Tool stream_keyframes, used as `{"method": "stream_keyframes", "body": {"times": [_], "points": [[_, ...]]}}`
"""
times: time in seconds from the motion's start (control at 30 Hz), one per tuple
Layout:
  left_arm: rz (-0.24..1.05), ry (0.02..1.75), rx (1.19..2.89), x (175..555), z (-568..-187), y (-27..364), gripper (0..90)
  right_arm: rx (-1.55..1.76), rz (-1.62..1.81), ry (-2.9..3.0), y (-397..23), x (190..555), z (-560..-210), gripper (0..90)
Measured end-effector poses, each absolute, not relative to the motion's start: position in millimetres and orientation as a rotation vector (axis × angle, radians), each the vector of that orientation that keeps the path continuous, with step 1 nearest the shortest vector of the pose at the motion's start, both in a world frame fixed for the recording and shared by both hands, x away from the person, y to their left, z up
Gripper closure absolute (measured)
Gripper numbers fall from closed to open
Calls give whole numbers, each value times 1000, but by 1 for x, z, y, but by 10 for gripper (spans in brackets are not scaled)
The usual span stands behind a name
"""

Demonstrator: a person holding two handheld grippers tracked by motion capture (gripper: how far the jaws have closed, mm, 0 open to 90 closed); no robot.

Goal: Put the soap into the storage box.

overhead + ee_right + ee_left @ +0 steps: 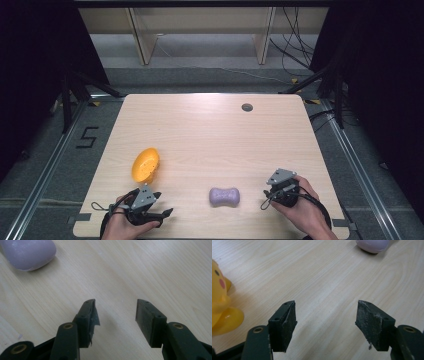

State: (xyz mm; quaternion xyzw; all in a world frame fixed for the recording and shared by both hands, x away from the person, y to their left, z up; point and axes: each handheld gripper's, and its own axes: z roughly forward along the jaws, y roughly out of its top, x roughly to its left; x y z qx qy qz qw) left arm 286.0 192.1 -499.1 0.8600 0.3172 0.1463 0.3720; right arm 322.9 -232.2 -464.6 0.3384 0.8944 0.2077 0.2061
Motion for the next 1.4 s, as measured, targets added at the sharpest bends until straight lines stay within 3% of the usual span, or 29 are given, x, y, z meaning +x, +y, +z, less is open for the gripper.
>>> {"method": "stream_keyframes", "body": {"times": [0.43,0.57,0.67,1.03,1.4], "points": [[233,704,2462,305,-469,166,346,949,583,2499,-232,323,-465,499],[109,612,2545,314,-462,146,337,954,583,2498,-232,323,-465,497],[111,528,2638,322,-458,136,332,945,595,2518,-232,324,-466,496],[110,480,2687,339,-451,103,325,953,580,2506,-232,323,-466,492],[95,316,2786,354,-444,50,344,972,596,2502,-231,322,-467,489]]}}
